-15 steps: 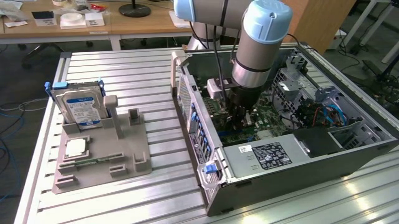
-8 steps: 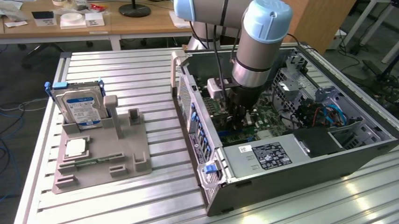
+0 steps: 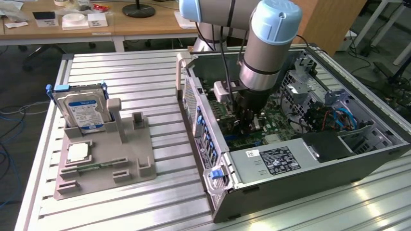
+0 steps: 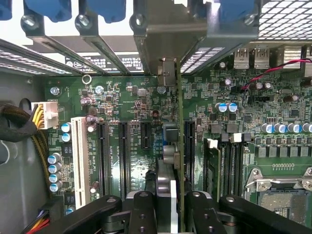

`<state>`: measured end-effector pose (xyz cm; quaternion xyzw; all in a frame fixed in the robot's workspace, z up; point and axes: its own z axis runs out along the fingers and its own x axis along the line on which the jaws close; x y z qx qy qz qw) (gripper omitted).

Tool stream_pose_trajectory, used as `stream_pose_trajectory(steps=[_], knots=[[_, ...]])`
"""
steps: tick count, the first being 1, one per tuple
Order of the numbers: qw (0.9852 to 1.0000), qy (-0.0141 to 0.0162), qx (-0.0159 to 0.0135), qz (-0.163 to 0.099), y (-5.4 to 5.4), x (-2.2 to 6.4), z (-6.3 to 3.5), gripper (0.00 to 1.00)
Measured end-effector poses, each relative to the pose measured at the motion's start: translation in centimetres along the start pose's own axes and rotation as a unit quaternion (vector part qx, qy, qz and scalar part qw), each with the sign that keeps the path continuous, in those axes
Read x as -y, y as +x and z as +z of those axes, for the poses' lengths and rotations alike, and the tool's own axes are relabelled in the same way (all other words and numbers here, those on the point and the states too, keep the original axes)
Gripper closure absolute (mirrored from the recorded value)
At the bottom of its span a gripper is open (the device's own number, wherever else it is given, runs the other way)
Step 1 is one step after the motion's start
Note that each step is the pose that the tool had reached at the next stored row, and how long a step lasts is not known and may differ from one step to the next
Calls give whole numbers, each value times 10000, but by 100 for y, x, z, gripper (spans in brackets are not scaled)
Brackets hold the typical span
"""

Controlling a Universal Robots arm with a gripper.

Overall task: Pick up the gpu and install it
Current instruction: 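Insert the gpu into the slot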

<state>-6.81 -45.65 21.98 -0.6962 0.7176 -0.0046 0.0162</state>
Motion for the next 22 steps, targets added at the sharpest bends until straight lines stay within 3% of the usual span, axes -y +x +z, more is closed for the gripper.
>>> stream_pose_trajectory(steps=[22], knots=[[10000, 0, -2, 0, 12, -6, 56, 72]])
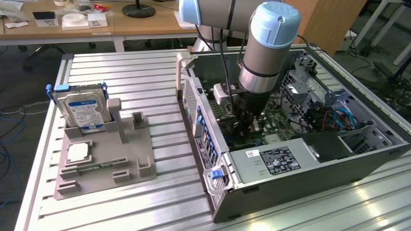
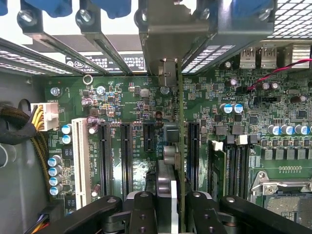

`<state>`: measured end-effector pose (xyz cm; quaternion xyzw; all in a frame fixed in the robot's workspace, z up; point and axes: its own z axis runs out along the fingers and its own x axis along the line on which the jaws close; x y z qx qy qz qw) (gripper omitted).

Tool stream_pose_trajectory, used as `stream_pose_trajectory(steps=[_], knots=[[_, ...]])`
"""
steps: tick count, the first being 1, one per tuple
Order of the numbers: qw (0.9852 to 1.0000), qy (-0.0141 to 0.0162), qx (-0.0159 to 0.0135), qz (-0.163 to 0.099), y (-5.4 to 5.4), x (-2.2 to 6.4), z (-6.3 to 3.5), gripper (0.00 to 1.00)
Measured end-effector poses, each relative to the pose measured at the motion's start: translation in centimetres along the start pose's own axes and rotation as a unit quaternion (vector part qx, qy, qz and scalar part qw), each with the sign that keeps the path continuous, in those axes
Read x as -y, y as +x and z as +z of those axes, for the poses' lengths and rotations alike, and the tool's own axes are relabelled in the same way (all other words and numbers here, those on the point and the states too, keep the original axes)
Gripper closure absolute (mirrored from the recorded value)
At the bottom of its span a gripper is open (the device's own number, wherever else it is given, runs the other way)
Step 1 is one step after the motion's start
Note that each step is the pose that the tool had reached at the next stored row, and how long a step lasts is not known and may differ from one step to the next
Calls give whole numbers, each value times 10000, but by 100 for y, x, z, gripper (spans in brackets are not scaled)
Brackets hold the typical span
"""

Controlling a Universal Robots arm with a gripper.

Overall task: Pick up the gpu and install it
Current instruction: 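Insert the gpu into the slot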

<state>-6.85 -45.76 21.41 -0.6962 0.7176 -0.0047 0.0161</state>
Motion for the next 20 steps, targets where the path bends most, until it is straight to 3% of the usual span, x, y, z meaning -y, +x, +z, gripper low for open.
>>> stream_pose_trajectory(steps=[11, 20], knots=[[10000, 0, 0, 0, 0, 0, 6, 72], [10000, -1, -2, 1, 2, -4, 79, 72]])
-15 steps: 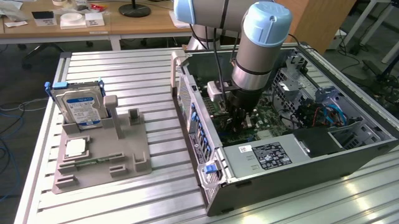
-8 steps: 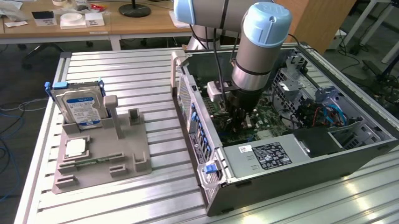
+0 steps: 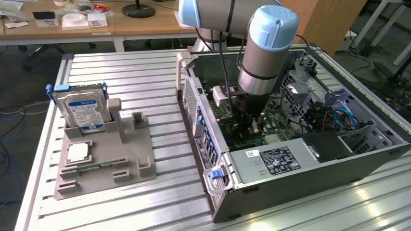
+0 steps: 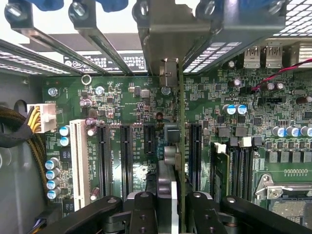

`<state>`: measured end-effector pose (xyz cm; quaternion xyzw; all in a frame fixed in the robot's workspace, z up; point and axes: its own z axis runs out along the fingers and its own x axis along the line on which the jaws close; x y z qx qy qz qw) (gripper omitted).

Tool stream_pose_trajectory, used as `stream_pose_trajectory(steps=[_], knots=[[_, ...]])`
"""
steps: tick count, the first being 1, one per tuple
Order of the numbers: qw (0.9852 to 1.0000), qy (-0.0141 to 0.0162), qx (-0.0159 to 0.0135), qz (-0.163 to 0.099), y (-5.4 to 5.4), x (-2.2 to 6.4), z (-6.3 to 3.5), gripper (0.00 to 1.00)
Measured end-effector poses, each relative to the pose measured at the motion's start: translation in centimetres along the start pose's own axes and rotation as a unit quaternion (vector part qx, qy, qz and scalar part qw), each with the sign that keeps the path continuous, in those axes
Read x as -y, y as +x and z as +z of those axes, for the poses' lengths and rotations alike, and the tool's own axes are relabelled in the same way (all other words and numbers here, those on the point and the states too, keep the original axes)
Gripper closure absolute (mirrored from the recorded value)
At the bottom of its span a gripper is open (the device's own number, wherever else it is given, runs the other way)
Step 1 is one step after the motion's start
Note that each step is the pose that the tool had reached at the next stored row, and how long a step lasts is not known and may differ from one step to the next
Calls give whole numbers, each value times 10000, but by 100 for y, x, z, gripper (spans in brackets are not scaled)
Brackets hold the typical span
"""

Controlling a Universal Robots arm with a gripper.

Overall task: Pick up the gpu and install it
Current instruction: 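Insert the gpu into the slot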

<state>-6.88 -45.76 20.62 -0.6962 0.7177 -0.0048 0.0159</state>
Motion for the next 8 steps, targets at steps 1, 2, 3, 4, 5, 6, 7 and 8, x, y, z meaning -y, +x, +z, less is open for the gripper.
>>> stream_pose_trajectory(steps=[1, 2, 3, 4, 5, 6, 7, 8], knots=[[10000, 0, 1, 0, 0, 0, 0, 72], [10000, 0, 1, 0, 0, 0, 0, 72], [10000, 0, 1, 0, 0, 0, 0, 72], [10000, 0, 2, -1, 0, 1, 0, 72], [10000, 0, 1, -1, 0, 1, 0, 72], [10000, 1, 1, -1, 0, 1, 1, 72], [10000, 1, 2, -1, 0, 1, 1, 72], [10000, 1, 1, -1, 0, 1, 1, 72]])
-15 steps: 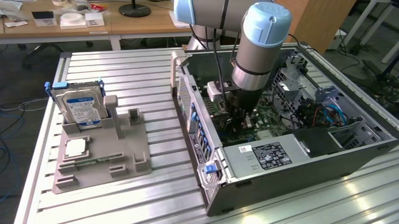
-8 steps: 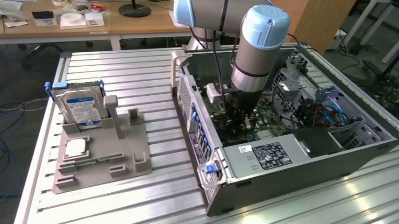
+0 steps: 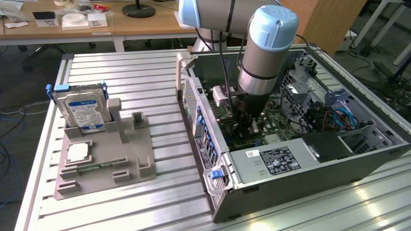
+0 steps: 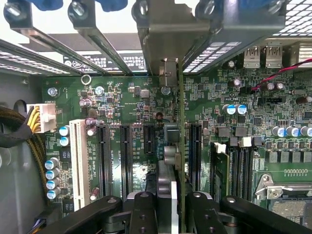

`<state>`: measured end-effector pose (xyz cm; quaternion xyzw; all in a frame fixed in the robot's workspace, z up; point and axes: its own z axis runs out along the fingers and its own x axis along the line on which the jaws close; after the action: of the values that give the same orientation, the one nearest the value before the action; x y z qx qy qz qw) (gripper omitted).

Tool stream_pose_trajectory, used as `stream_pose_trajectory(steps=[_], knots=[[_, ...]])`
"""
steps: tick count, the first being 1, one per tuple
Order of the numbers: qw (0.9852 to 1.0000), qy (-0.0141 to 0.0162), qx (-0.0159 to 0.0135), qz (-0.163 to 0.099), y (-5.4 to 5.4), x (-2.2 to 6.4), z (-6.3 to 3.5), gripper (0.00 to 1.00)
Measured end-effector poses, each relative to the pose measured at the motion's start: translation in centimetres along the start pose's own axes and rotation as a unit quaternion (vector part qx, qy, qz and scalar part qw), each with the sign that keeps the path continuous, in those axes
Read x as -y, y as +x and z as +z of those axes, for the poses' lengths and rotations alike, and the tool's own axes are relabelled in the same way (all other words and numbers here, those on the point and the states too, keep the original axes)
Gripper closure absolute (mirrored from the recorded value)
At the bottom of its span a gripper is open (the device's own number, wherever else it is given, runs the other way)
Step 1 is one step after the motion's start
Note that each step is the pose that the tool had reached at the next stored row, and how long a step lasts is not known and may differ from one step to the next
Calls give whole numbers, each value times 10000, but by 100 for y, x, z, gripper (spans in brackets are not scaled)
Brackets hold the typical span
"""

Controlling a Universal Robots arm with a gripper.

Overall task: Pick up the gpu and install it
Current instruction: 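Insert the gpu into the slot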

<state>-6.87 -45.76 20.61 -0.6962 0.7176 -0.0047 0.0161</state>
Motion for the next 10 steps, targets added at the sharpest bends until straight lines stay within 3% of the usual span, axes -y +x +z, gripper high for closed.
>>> stream_pose_trajectory(steps=[1, 2, 3, 5, 6, 10], knots=[[10000, 3, 3, 0, -1, 1, 0, 72], [10000, 12, 24, 0, -6, 3, 11, 71], [10000, 6, 15, 0, -5, 2, -2, 66], [10000, 2, 5, 0, -2, 2, -34, 66], [10000, 1, 2, 0, -2, 2, -52, 58], [10000, 5, 2, 0, -3, 5, -172, 58]])
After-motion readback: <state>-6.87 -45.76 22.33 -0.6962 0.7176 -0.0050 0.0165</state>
